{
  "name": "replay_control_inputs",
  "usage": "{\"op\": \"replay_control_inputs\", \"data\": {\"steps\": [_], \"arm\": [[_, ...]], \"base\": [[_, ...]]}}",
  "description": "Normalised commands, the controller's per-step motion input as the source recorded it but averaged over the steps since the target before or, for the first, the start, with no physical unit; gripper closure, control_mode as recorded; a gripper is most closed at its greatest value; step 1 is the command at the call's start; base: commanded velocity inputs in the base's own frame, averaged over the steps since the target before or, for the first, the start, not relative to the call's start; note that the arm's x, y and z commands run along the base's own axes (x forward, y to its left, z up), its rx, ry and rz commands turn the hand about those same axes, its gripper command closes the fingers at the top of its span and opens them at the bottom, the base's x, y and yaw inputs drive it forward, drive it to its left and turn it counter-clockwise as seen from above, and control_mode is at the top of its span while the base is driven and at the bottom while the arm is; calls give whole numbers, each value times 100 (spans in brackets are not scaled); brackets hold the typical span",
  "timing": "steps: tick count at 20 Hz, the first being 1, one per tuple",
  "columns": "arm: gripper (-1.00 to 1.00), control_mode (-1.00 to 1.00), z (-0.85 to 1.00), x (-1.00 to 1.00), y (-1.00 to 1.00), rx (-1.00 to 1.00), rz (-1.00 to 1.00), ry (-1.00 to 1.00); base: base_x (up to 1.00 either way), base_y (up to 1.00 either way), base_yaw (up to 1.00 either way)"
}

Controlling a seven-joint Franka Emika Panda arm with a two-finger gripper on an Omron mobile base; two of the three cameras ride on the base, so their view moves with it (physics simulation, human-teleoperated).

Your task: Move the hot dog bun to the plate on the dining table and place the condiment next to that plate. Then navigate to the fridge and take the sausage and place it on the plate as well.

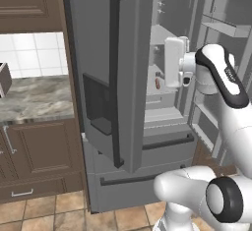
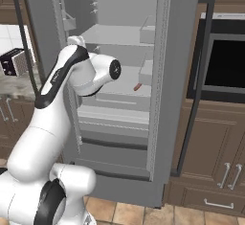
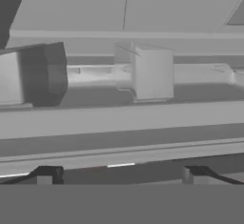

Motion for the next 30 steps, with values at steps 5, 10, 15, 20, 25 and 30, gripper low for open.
{"op": "replay_control_inputs", "data": {"steps": [5,10,15,20,25,30], "arm": [[-100,-100,0,0,30,0,0,0],[-100,-100,0,-1,33,0,0,0],[-100,-100,0,-21,44,0,5,0],[-100,-100,0,-32,52,0,7,0],[-100,-100,0,-20,62,0,6,2],[-100,-100,0,0,97,0,2,15]], "base": [[0,0,0],[0,0,0],[0,0,0],[0,0,0],[0,0,0],[0,0,0]]}}
